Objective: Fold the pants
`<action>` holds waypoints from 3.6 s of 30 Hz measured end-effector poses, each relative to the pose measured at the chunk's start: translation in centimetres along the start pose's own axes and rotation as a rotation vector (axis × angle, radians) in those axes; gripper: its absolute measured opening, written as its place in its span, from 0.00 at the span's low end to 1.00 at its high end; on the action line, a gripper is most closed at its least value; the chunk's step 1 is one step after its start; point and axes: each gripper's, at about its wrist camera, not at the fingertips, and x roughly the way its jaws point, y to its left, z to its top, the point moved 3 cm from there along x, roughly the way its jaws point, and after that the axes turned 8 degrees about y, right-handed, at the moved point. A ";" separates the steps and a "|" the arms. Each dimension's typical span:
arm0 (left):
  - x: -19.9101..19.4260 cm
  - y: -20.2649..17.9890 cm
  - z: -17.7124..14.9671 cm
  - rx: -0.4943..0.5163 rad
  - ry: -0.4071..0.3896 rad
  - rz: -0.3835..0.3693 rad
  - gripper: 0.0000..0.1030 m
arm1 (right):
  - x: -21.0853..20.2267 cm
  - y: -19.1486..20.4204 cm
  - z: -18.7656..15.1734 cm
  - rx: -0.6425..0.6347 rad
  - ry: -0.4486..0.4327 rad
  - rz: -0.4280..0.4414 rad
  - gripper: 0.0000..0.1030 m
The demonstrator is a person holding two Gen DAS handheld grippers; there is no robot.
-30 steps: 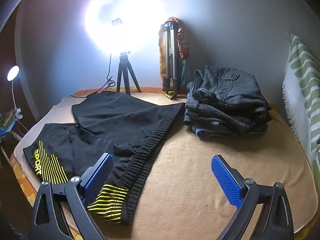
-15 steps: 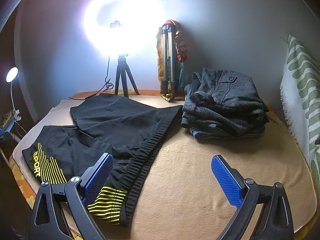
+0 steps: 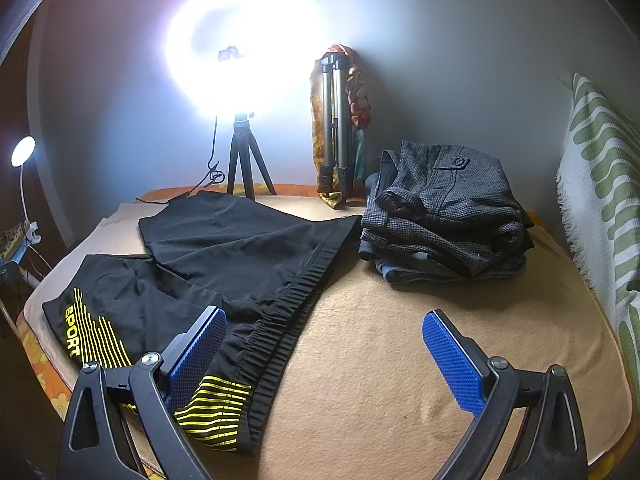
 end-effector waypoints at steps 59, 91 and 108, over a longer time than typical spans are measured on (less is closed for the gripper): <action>0.9 0.5 -0.4 -0.029 0.043 -0.046 1.00 | 1.0 0.1 -0.1 0.019 0.031 0.016 0.97; 2.4 3.2 0.2 -0.089 0.082 -0.111 0.87 | 9.3 -0.4 3.8 0.166 0.214 0.244 0.93; 6.4 10.4 0.1 -0.215 0.143 0.015 0.82 | 10.4 1.6 7.1 0.022 0.212 0.263 0.87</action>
